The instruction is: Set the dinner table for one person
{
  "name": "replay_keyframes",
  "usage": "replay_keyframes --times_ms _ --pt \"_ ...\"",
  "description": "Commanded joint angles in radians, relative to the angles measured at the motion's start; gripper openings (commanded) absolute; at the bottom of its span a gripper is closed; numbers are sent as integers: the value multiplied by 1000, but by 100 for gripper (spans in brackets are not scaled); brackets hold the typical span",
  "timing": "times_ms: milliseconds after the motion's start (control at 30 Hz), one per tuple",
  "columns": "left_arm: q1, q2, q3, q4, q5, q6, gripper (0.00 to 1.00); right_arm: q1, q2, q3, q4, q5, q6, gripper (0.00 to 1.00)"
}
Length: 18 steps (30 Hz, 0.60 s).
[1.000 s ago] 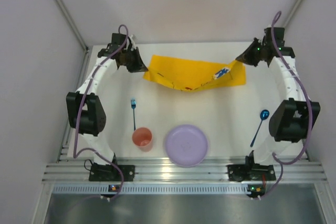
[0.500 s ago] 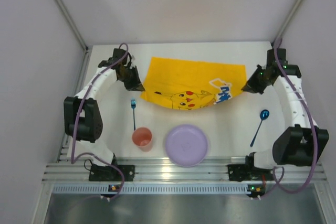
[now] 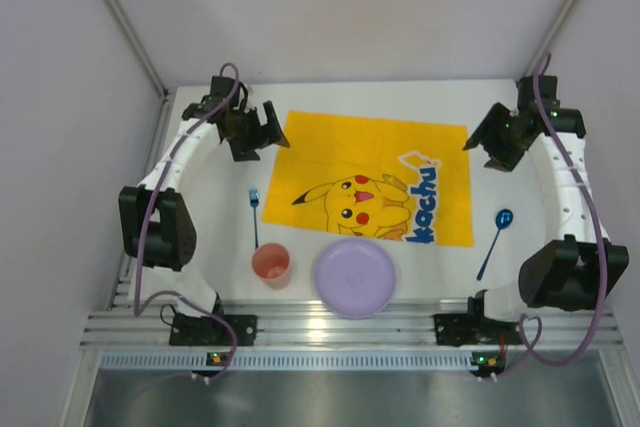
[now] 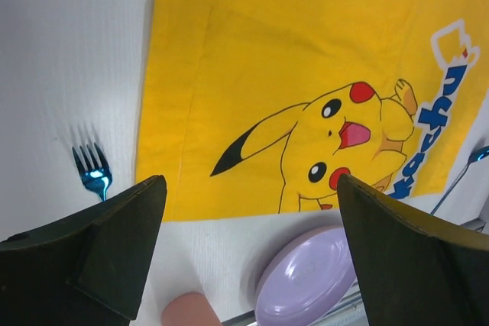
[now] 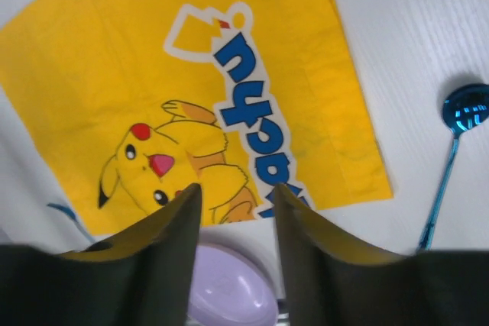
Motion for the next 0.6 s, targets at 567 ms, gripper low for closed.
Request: replay_keyframes --times_ms 567 --pt "-75 571 467 48 28 22 94 35 655 216 234 -81 -16 0"
